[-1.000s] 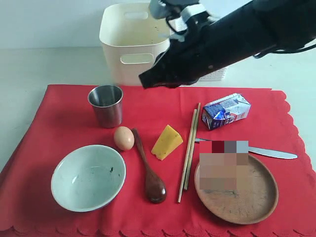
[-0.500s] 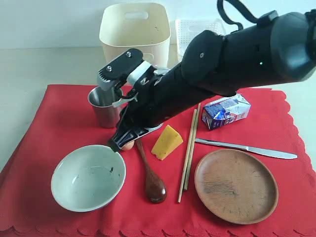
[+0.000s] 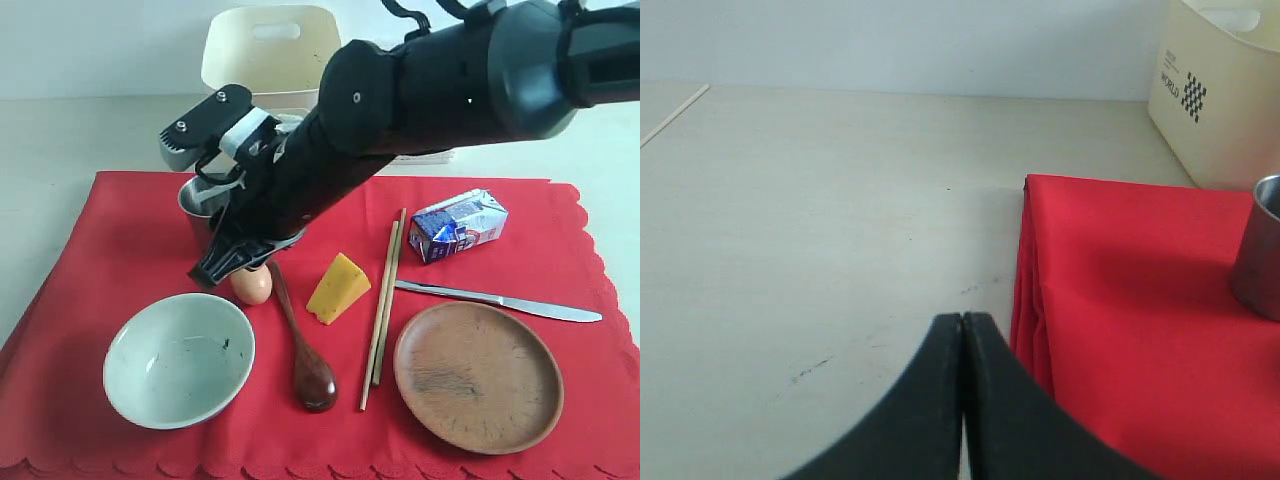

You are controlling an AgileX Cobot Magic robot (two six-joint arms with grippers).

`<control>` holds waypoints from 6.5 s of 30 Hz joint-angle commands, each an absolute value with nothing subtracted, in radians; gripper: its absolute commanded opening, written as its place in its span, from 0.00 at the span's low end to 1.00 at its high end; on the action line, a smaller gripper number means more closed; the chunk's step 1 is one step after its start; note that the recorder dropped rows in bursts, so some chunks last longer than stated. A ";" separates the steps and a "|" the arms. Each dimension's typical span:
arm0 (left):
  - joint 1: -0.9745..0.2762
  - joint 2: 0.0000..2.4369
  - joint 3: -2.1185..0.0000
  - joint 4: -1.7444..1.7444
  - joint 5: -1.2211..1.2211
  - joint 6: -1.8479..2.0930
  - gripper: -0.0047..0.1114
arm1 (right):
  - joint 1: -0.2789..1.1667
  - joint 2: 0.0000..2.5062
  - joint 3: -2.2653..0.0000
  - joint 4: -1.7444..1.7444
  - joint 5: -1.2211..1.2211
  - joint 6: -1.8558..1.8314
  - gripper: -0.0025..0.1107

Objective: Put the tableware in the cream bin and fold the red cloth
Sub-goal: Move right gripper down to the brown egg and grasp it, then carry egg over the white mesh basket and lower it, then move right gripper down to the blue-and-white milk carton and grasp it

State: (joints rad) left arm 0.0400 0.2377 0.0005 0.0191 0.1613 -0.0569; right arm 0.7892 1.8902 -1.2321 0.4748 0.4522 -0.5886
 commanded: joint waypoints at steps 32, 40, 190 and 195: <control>0.039 0.246 0.000 0.014 0.155 -0.057 0.05 | 0.879 2.181 -1.482 -0.268 0.609 0.298 0.50; 0.039 0.246 0.000 0.014 0.155 -0.057 0.05 | 0.879 2.181 -1.482 -0.266 0.607 0.298 0.22; 0.039 0.246 0.000 0.014 0.155 -0.057 0.05 | 0.279 1.525 -1.002 0.182 0.742 -0.440 0.02; 0.039 0.246 0.000 0.014 0.155 -0.057 0.05 | 0.279 1.586 -1.002 0.180 0.665 -0.546 0.13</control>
